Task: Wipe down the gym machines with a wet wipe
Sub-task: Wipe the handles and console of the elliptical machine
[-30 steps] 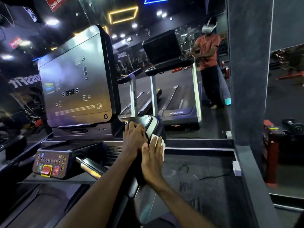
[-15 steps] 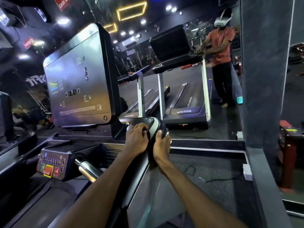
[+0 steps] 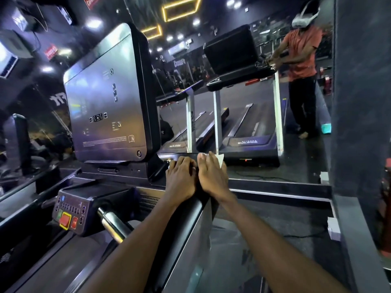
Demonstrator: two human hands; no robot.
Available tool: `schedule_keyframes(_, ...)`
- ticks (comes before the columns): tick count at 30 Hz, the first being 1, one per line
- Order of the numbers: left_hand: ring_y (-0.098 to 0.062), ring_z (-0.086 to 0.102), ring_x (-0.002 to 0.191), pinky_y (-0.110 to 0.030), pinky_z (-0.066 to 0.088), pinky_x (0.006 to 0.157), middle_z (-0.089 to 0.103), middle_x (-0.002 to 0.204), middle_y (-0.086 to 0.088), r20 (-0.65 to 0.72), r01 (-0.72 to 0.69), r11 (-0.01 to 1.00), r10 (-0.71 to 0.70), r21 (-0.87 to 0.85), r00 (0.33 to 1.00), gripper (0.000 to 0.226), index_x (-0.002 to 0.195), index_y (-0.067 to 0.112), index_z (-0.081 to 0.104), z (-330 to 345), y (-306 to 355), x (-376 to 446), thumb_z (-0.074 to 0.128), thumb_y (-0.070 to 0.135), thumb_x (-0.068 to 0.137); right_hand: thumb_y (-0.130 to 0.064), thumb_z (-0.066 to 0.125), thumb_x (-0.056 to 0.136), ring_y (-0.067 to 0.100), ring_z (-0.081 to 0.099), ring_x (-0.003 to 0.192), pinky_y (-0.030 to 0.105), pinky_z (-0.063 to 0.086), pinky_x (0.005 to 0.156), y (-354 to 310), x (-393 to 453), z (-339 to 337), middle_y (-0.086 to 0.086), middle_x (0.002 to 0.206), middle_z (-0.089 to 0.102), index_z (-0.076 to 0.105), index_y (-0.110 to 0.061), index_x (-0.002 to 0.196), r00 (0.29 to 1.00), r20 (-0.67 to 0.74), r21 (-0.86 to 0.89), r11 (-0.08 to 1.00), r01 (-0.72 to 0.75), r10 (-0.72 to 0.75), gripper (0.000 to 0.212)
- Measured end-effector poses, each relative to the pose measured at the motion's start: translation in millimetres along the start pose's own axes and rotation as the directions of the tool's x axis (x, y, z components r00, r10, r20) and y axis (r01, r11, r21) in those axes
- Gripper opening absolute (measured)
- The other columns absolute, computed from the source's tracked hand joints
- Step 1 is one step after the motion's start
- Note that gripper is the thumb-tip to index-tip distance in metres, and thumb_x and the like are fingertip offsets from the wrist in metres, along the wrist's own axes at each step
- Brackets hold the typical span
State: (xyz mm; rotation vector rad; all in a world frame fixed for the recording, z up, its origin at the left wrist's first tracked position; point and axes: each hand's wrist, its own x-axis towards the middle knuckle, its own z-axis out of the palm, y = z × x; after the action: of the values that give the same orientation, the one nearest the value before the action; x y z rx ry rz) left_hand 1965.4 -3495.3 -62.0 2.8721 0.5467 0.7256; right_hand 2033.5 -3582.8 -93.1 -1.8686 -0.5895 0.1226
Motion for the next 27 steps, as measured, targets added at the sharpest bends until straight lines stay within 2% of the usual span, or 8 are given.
schedule_keyframes(3,-0.024,0.039,0.121,-0.041,0.031,0.101,0.053,0.126,0.002,0.019,0.03,0.999,-0.031,0.029,0.999,0.021,0.114,0.021,0.055,4,1,1,0.046,0.022,0.096,-0.059,0.018,0.103,0.035,0.039,0.139,0.045,0.024,0.113,-5,45,-18,0.011,0.143,0.05,0.049,-0.017,0.136,0.987,0.149,0.076,0.995,-0.072,0.06,0.062)
schedule_keyframes(6,-0.022,0.036,0.121,-0.042,0.03,0.101,0.051,0.126,0.005,0.034,0.055,0.998,-0.056,0.013,0.998,0.017,0.111,0.025,0.054,4,1,3,0.044,0.026,0.097,-0.064,0.019,0.101,0.024,0.047,0.125,0.044,0.03,0.112,-8,62,-24,0.003,0.121,0.051,0.059,-0.023,0.115,0.969,0.233,0.201,0.971,-0.131,0.083,0.059)
schedule_keyframes(9,-0.02,0.036,0.12,-0.042,0.029,0.099,0.051,0.124,0.006,0.024,0.066,0.998,-0.066,-0.009,0.998,0.012,0.106,0.027,0.053,4,2,3,0.044,0.027,0.098,-0.061,0.018,0.103,0.022,0.048,0.126,0.04,0.032,0.115,-6,65,-24,0.005,0.133,0.054,0.062,-0.012,0.126,0.965,0.233,0.339,0.92,-0.196,0.119,0.07)
schedule_keyframes(12,-0.021,0.038,0.12,-0.044,0.03,0.1,0.052,0.122,0.007,0.007,0.063,0.998,-0.063,-0.025,0.998,0.011,0.104,0.028,0.053,4,2,3,0.045,0.028,0.098,-0.067,0.02,0.099,0.025,0.05,0.128,0.038,0.033,0.115,4,60,-23,0.01,0.137,0.055,0.064,-0.019,0.114,0.939,0.275,0.347,0.89,-0.295,0.204,0.067)
schedule_keyframes(15,-0.022,0.039,0.12,-0.046,0.03,0.1,0.053,0.121,0.006,-0.009,0.068,0.997,-0.068,-0.04,0.998,0.012,0.104,0.025,0.055,3,6,0,0.045,0.028,0.098,-0.067,0.024,0.093,0.029,0.052,0.13,0.041,0.036,0.114,4,43,-27,0.015,0.143,0.054,0.053,-0.009,0.139,0.91,0.291,0.253,0.893,-0.371,0.296,0.08)
schedule_keyframes(18,-0.024,0.039,0.121,-0.046,0.031,0.1,0.055,0.122,0.003,-0.028,0.055,0.998,-0.056,-0.037,0.998,0.017,0.107,0.02,0.058,-4,10,-6,0.044,0.025,0.098,-0.039,0.038,0.101,0.034,0.054,0.126,0.035,0.043,0.105,-17,12,-43,0.019,0.14,0.055,0.053,-0.001,0.137,0.938,0.178,-0.005,0.954,-0.301,0.297,0.055)
schedule_keyframes(21,-0.027,0.041,0.122,-0.045,0.032,0.1,0.055,0.126,-0.002,0.039,-0.006,1.0,0.007,-0.023,0.999,0.021,0.115,0.018,0.059,-11,7,-13,0.052,0.017,0.095,-0.022,0.048,0.095,0.039,0.056,0.12,0.039,0.046,0.098,-35,-9,-54,0.023,0.13,0.06,0.058,0.001,0.126,0.985,0.066,-0.275,0.952,-0.133,0.157,0.04)
schedule_keyframes(27,-0.029,0.046,0.119,-0.032,0.026,0.101,0.058,0.12,-0.013,0.061,-0.097,0.99,0.104,-0.102,0.993,0.026,0.117,0.006,0.061,-44,-7,-35,0.058,0.015,0.093,-0.006,0.056,0.087,0.038,0.058,0.113,0.033,0.041,0.079,-71,-59,-38,0.021,0.12,0.061,0.053,0.0,0.121,0.992,-0.088,-0.339,0.939,0.055,-0.09,0.035)
